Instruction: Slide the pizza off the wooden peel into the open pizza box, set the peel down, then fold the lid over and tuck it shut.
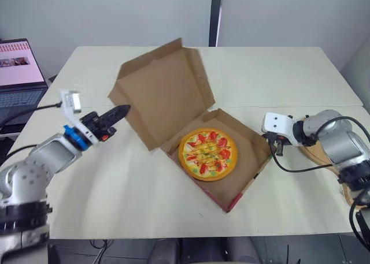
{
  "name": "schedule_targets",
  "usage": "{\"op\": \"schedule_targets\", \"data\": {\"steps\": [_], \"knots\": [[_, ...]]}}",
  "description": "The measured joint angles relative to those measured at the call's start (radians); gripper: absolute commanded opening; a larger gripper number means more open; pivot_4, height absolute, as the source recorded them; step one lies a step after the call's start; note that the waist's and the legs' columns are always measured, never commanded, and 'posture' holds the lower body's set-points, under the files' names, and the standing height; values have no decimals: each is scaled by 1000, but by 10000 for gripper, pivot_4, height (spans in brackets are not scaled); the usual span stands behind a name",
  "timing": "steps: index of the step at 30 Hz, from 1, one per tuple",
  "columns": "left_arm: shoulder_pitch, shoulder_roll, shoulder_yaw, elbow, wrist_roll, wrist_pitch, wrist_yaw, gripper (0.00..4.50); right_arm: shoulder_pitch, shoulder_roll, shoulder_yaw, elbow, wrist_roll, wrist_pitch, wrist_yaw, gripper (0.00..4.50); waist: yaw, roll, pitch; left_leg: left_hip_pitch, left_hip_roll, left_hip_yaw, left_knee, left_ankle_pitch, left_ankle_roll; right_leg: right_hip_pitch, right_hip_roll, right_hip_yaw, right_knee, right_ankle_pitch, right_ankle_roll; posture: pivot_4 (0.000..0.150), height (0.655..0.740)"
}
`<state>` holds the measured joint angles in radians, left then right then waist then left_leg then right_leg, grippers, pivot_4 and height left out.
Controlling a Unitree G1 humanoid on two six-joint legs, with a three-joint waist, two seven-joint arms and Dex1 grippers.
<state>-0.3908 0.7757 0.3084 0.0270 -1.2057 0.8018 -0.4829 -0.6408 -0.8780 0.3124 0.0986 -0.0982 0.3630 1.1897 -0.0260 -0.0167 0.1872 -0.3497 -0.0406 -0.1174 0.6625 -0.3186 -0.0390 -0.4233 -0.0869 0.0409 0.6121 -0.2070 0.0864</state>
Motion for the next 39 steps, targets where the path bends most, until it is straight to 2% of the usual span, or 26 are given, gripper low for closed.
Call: {"op": "schedule_targets", "data": {"steps": [9, 18, 25, 33, 36, 39], "knots": [[-230, -41, -114, 172, 230, -10, -215, 0, 187, -75, -104, -315, 125, 198, 43, 270, 3, 0, 0, -2, 0, -2, 1, 0, 0, 0, 0, -2, 0, 0, 0, 1500, 7400], [-407, -99, -207, 349, 450, -103, -409, 0, 356, -80, -210, -611, 303, 449, -19, 270, 4, 0, 0, -4, 0, -4, 2, 0, 0, 0, 0, -3, 0, 1, 1, 1500, 7400], [-486, -131, -234, 457, 578, -199, -496, 0, 404, -49, -225, -711, 395, 554, -108, 270, 3, 0, 0, -5, 0, -5, 3, 0, 0, -1, 0, -4, 0, 1, 1, 1500, 7400], [-493, -145, -233, 462, 649, -244, -547, 0, 432, -45, -263, -723, 439, 575, -189, 270, 3, 0, 0, -6, -1, -5, 4, 0, 0, -1, 0, -4, 0, 1, 2, 1500, 7400], [-492, -145, -233, 458, 667, -253, -555, 0, 432, -45, -321, -686, 442, 536, -208, 5663, 3, 0, 0, -6, -1, -5, 4, 0, 0, -1, -1, -4, 0, 1, 2, 1500, 7400], [-485, -146, -231, 446, 684, -275, -555, 0, 404, 36, -448, -587, 465, 474, -264, 15507, 3, -1, 0, -6, -1, -5, 4, 0, 0, -1, -1, -3, 0, 2, 2, 1500, 7400]]}}
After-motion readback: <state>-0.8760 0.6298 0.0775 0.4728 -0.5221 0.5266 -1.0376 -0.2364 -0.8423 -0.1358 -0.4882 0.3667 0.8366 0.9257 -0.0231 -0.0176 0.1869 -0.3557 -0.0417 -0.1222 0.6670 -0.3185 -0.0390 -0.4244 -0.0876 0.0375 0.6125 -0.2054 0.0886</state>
